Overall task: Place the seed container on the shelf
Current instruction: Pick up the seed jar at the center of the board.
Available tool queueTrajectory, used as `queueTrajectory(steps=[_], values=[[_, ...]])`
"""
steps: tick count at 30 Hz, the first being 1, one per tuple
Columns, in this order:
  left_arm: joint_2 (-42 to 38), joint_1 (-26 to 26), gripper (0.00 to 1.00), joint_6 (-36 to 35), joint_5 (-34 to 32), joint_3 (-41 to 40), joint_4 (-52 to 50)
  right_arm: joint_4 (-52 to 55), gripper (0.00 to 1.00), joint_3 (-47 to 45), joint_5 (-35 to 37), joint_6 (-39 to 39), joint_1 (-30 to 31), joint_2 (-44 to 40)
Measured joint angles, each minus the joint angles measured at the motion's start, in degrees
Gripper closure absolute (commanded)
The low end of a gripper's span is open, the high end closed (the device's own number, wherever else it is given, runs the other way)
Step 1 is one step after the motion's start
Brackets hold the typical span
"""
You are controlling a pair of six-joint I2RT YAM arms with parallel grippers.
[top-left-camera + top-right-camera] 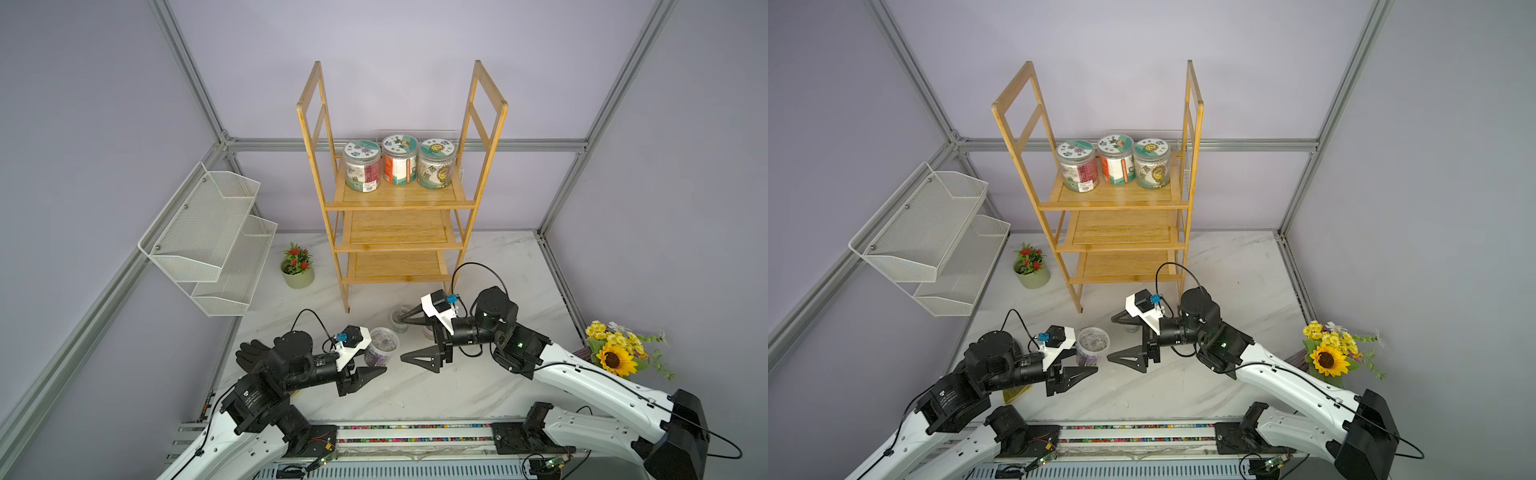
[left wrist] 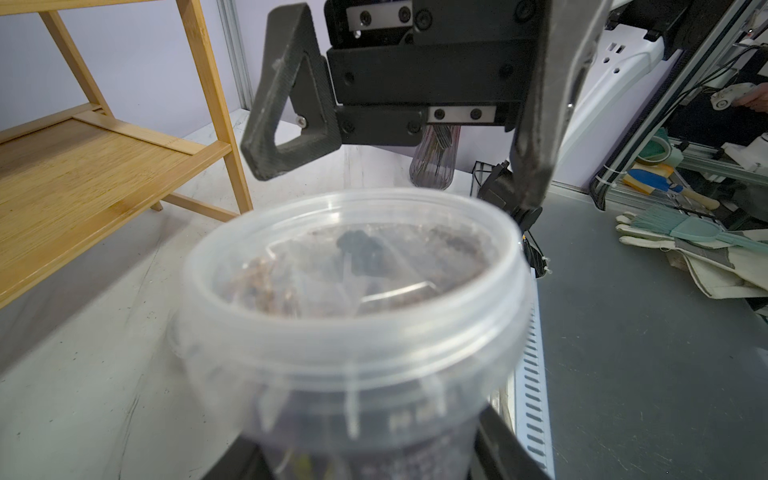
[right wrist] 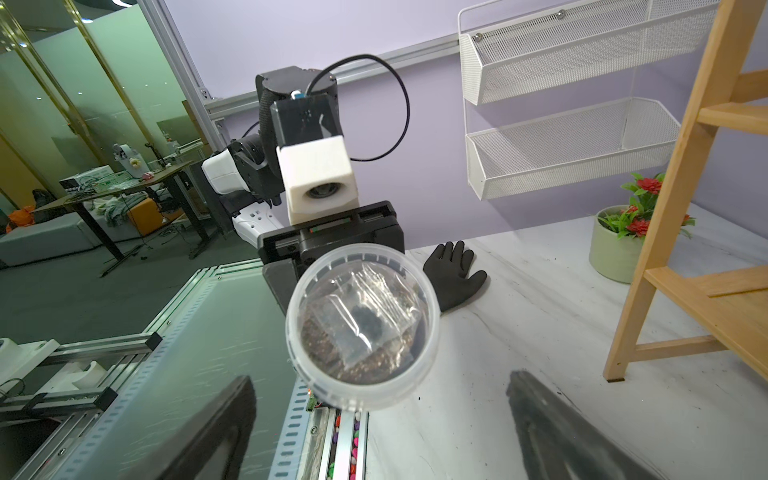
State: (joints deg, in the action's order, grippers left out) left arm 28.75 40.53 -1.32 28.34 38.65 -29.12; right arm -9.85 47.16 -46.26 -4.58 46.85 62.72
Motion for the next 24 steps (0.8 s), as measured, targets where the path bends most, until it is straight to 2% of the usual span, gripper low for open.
queueTrajectory(steps=[24], values=[[1.42, 0.00, 0.49, -0.02, 1.38, 0.00, 2.29, -3.10, 0.03, 3.43, -7.43, -0.37, -0.20, 6.73]])
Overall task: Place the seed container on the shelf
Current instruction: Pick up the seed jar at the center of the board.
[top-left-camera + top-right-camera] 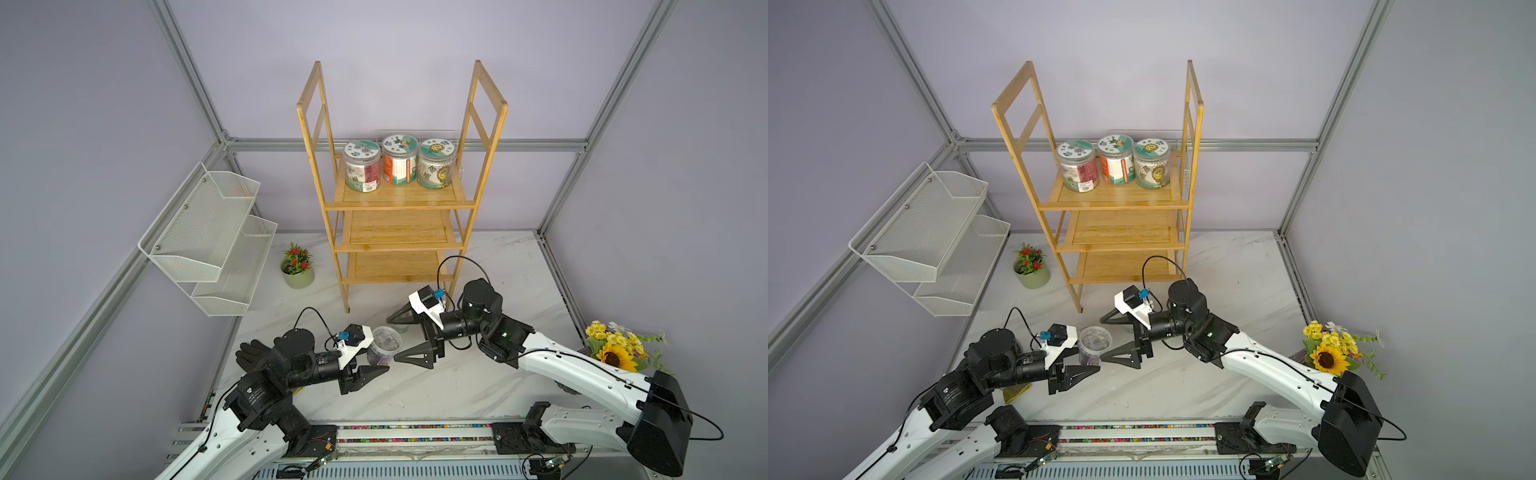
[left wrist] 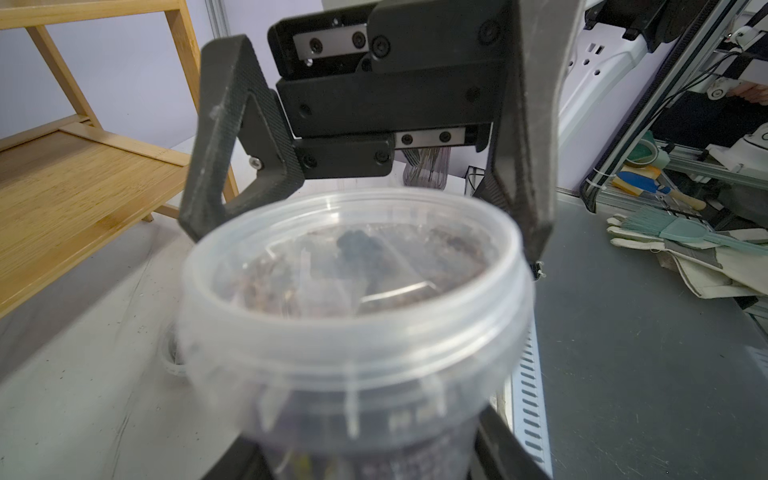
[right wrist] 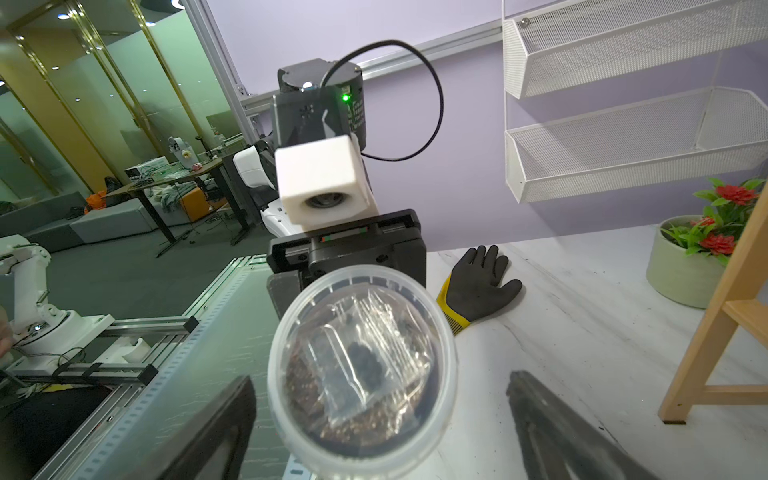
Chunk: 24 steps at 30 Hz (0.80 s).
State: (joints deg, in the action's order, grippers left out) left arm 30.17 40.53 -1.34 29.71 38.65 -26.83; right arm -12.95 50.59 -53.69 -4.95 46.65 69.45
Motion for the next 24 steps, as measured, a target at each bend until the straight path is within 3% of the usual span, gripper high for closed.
queueTrajectory(steps=[24], values=[[1.38, 0.00, 0.49, 0.04, 1.16, -0.33, 2.40, 0.26, 0.03, 2.78, -2.71, 0.72, 1.01, 4.11]])
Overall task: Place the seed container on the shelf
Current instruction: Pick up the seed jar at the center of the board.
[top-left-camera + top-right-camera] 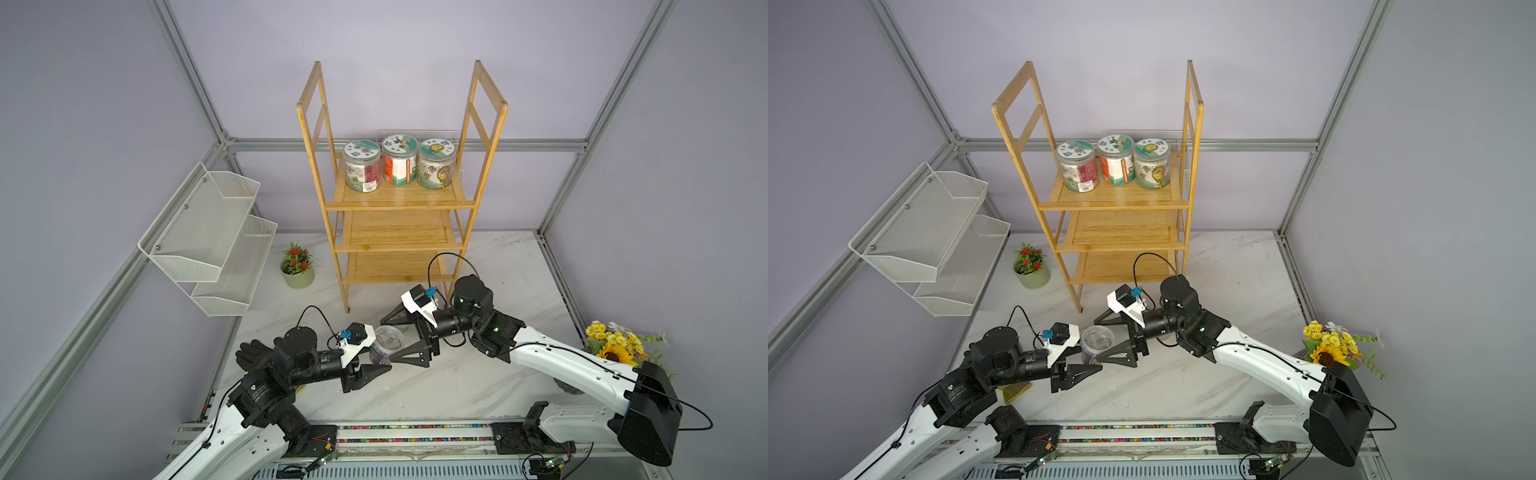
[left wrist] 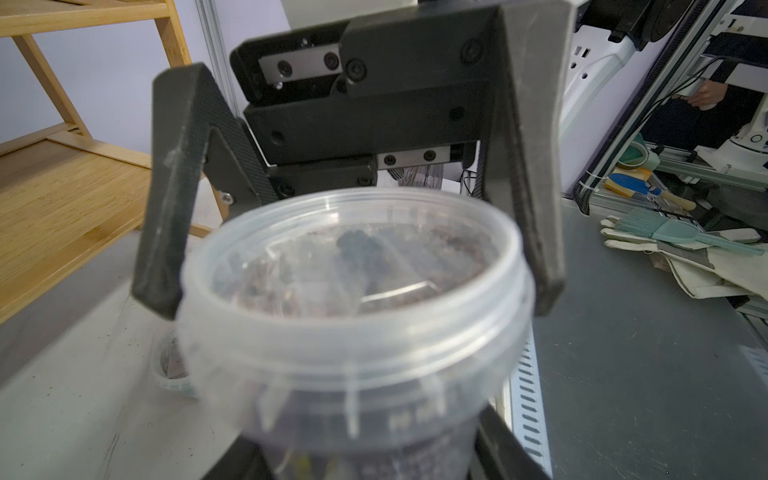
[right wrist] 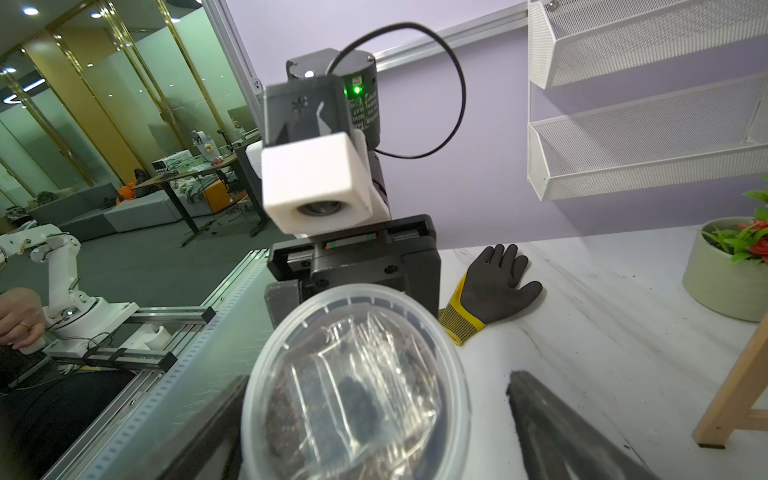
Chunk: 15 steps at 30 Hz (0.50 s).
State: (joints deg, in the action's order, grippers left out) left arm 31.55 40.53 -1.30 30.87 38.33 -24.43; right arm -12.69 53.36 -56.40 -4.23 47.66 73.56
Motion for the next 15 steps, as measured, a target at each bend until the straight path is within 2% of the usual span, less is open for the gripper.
queueTrajectory(steps=[5, 9, 15], values=[[0.00, 0.00, 0.49, 0.02, 0.02, 0.00, 0.02, 0.26, 0.04, 0.04, 0.00, 0.39, 0.48, 0.20], [0.13, 0.00, 0.48, 0.02, 0.00, 0.00, 0.04, 0.74, 0.13, 0.76, -0.04, 0.55, 0.52, 0.24], [0.83, 0.00, 0.48, 0.04, 0.00, 0.00, 0.09, 1.25, 0.21, 1.81, -0.44, 0.59, 0.63, 0.50]])
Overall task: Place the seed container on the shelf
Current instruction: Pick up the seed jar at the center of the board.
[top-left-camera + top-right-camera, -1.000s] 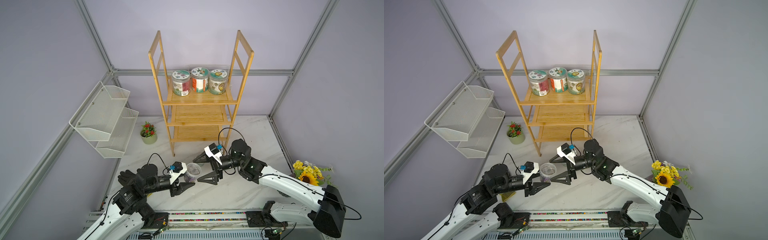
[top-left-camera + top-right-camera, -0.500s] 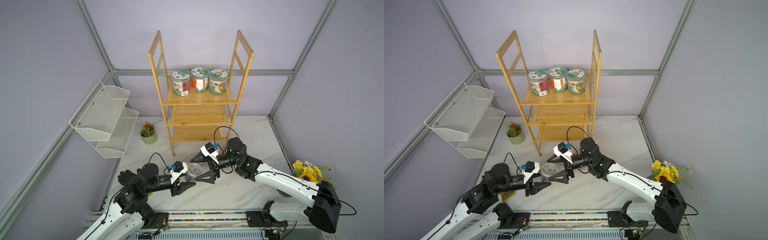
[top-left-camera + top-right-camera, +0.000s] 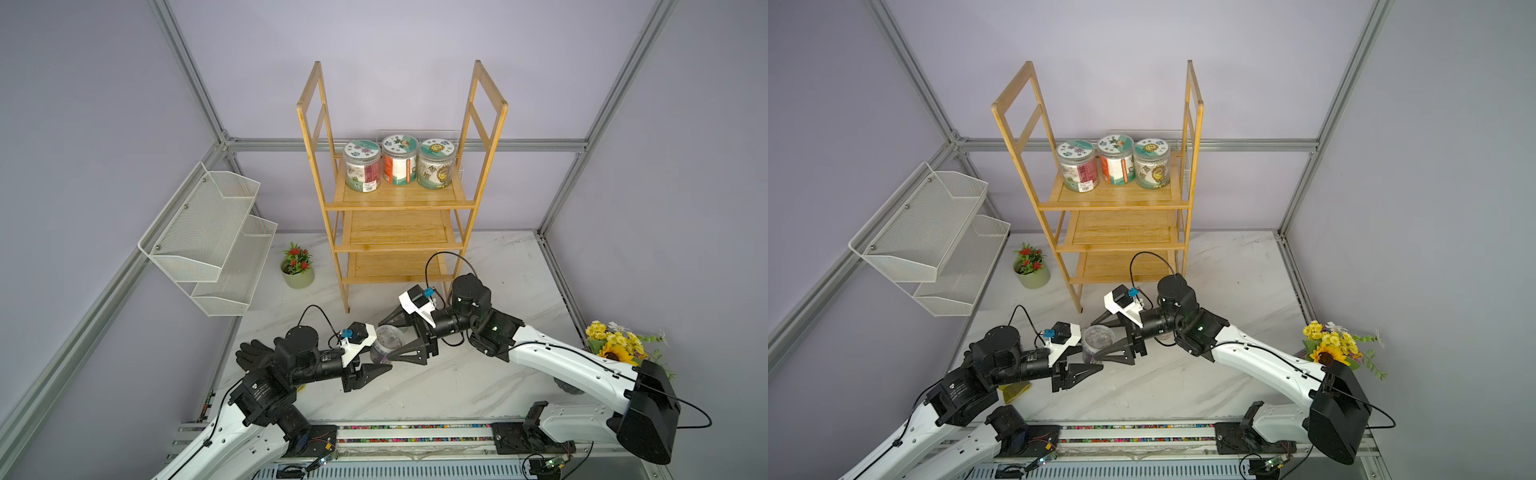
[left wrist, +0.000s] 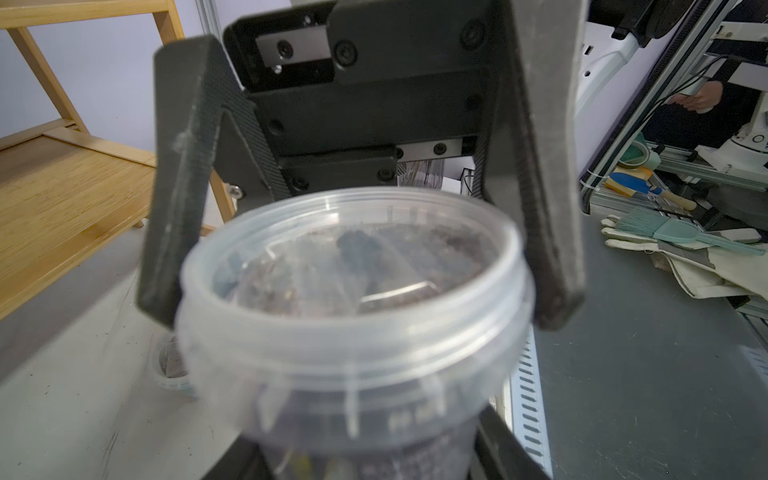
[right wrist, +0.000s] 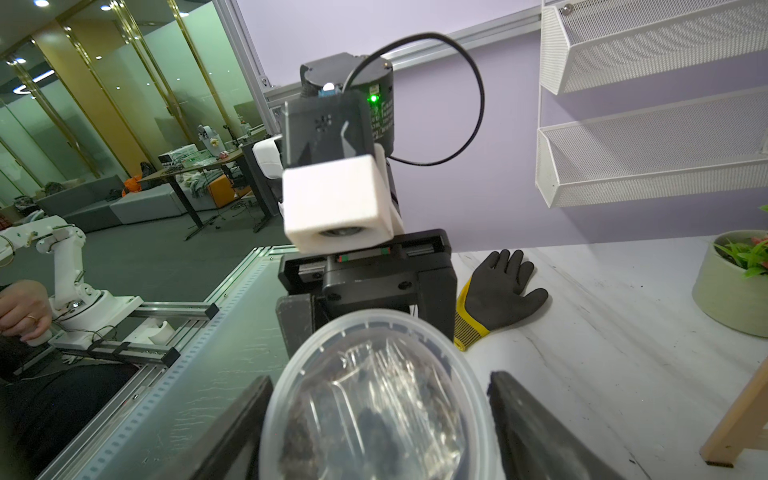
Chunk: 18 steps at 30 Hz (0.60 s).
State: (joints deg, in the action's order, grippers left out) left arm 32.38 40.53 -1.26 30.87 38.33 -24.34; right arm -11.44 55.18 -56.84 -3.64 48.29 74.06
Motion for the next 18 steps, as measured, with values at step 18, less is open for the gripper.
queueTrajectory(steps=[18], values=[[0.22, 0.00, 0.47, 0.07, -0.17, 0.00, 0.50, 1.90, 0.42, 0.94, -1.42, -0.09, 0.13, 1.25]])
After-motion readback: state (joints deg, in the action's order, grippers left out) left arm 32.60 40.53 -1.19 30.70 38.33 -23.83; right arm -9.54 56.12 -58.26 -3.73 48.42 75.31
